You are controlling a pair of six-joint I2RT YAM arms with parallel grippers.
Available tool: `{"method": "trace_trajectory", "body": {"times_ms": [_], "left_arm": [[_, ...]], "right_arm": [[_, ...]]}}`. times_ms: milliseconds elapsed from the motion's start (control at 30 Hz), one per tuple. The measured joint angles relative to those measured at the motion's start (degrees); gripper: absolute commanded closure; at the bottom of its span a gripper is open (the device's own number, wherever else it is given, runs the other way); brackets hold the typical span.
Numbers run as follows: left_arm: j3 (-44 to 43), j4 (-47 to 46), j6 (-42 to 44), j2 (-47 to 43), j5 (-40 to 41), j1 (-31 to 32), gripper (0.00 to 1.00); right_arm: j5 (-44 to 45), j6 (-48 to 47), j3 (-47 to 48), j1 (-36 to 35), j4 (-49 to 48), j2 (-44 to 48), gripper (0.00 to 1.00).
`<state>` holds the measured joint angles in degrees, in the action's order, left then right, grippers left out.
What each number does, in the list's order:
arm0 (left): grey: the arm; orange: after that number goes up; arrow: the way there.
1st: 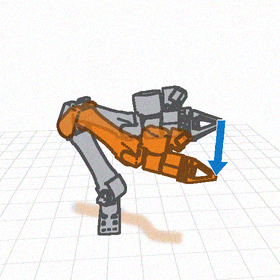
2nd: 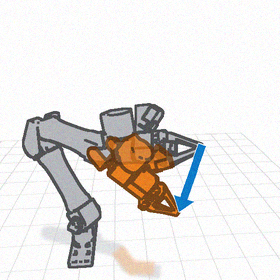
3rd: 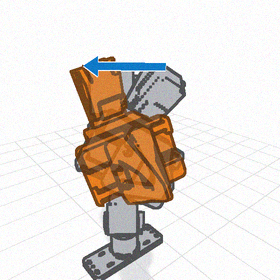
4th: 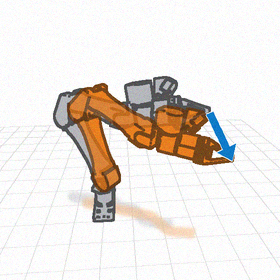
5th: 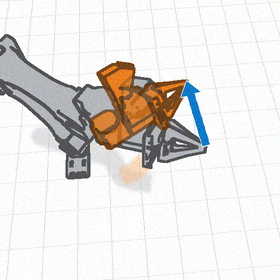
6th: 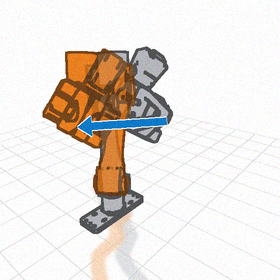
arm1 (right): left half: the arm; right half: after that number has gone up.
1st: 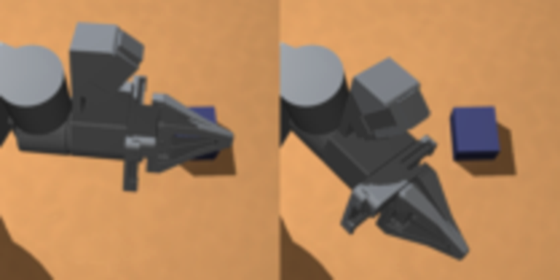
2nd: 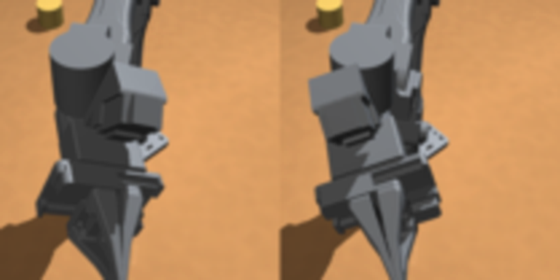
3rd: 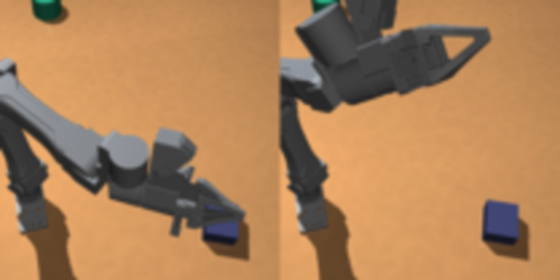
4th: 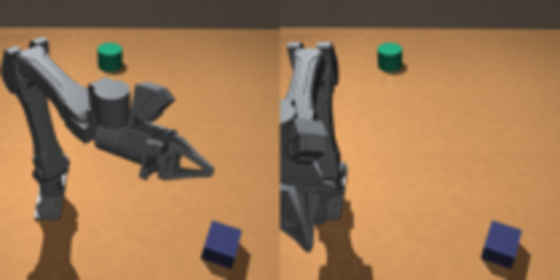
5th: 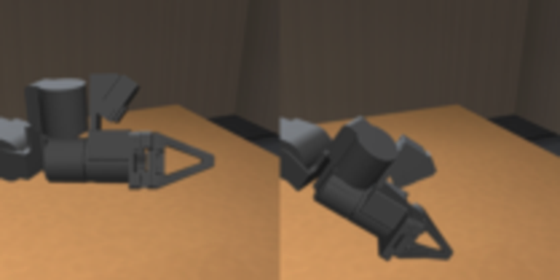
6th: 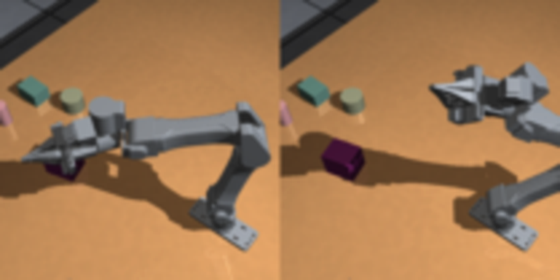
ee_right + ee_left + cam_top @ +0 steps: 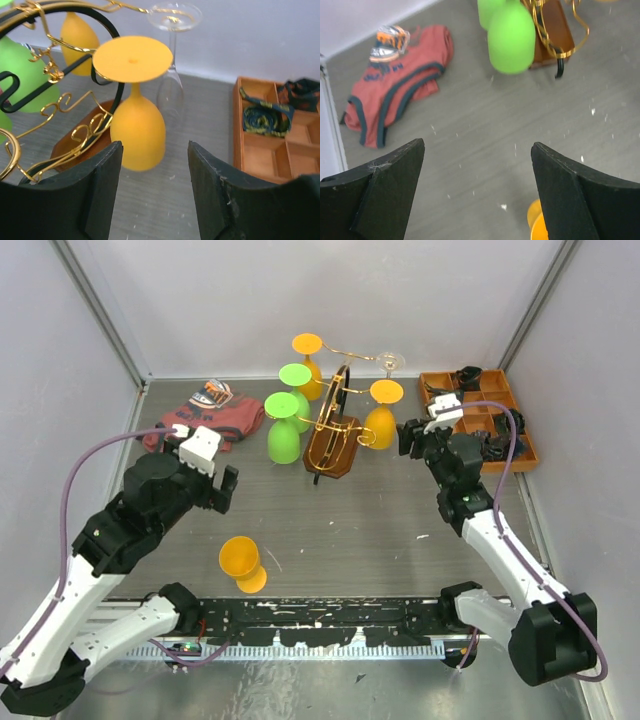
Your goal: Place the wine glass upside down on the wine glass rack
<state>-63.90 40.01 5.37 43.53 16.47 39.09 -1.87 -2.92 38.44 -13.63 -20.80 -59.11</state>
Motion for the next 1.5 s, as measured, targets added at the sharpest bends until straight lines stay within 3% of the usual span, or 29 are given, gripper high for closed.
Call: {"method": "trace_trajectory", "body": {"times_ms": [267,533,800,1067,1500], "left_arm": [[-0.6,16.6,-2.9,1.8,-2.2,0.0,0.06],[-2.7,22.8,-3.8,2.8,-5.7,0.0,0.04],[-2.8,24.7,4.3,7.8,-14.4,0.0,0.03],[1.8,27.7,12.8,4.3,-20.9,0.2,0.03],[9.4,29.6,16.1,-0.3,-21.6,0.3,0.09]], "right_arm": [[4.2,6.1,4.6,0.0,20.9,7.4,0.31],[5.5,9.9,11.3,0.0,34.8,10.3,0.30],[5.5,11.0,11.5,0.0,39.9,11.3,0.30],[6.0,10.9,11.5,0.0,41.0,12.6,0.29],[6.1,10.9,11.5,0.0,41.5,12.6,0.29]]}}
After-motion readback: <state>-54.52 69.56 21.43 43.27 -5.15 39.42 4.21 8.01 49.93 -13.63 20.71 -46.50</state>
